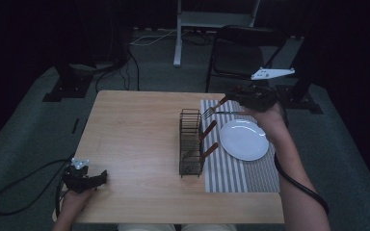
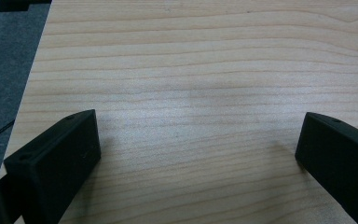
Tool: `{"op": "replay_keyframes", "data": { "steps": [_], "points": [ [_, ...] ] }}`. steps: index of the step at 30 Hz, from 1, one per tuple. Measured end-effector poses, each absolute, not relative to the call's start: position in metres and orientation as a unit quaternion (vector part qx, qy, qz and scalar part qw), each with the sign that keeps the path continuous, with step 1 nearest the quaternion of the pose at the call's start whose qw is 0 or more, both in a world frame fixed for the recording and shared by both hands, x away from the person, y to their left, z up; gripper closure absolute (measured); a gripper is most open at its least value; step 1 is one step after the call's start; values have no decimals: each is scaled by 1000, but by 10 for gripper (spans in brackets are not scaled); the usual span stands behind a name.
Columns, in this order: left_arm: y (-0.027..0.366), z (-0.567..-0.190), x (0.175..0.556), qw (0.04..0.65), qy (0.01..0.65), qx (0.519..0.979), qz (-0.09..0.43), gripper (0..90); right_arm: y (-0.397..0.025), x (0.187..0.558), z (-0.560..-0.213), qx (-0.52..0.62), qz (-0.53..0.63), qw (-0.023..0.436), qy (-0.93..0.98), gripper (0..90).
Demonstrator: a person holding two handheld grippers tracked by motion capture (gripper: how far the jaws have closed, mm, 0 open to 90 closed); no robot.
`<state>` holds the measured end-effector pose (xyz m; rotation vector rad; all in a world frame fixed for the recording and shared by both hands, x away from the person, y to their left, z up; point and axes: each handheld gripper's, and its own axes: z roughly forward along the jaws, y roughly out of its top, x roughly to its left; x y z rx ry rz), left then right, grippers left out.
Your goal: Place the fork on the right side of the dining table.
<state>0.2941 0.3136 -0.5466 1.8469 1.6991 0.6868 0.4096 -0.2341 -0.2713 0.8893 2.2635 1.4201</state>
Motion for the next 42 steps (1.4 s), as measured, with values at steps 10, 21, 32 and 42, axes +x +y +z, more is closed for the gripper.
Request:
{"op": "replay_keyframes", "data": {
  "steps": [10, 21, 32, 42],
  "points": [
    [314, -547, 294, 267, 629, 684, 255, 3, -260, 400, -278, 334, 496, 181, 781, 805],
    [314, -547, 294, 267, 629, 684, 254, 3, -286, 386, -308, 371, 485, 185, 770, 805],
    [314, -547, 294, 266, 630, 684, 254, 3, -296, 349, -349, 392, 485, 171, 763, 805],
    [313, -547, 294, 266, 630, 684, 254, 3, -298, 322, -389, 420, 480, 160, 753, 805]
  ]
}}
